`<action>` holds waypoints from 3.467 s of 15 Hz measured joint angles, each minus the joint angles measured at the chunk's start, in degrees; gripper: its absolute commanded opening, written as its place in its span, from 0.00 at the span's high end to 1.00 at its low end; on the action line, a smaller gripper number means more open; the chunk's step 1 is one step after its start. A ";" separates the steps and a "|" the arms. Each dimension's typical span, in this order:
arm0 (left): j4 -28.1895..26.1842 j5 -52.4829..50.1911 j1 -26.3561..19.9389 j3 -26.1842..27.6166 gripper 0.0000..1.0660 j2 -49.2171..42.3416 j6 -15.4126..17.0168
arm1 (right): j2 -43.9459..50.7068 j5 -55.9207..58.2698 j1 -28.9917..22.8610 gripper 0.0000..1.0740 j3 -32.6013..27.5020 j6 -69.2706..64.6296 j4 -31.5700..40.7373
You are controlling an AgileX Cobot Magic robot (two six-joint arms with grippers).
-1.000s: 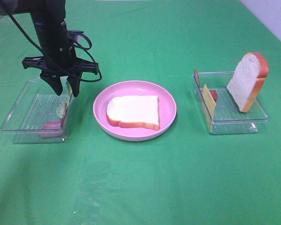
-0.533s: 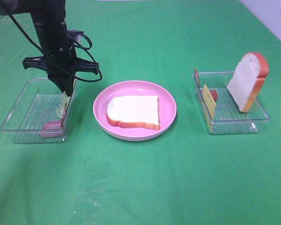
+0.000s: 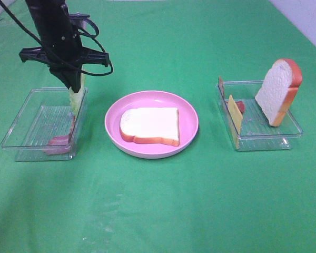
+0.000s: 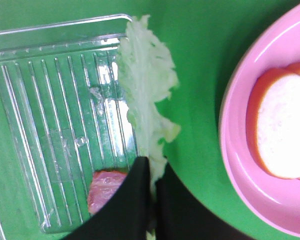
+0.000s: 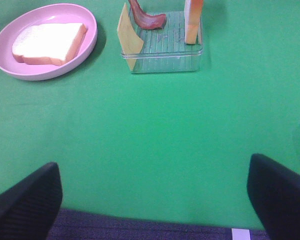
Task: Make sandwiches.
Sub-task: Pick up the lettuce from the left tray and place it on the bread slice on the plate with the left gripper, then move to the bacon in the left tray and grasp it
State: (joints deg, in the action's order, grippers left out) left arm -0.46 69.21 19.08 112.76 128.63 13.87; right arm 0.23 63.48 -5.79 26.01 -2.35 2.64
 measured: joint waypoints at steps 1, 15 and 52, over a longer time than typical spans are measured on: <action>0.11 0.11 0.00 0.00 1.00 -1.03 0.29 | 0.00 0.00 0.00 0.11 0.00 0.00 0.00; -46.98 -0.11 0.23 0.00 1.00 -4.98 -22.80 | 0.00 0.00 0.00 0.11 0.00 0.00 0.00; -15.30 -0.34 5.96 11.34 0.04 7.16 -18.91 | 0.00 0.00 0.00 0.11 0.00 0.00 0.00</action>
State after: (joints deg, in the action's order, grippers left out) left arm -15.76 68.87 25.04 124.10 135.79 -5.04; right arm 0.23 63.48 -5.79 26.01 -2.35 2.64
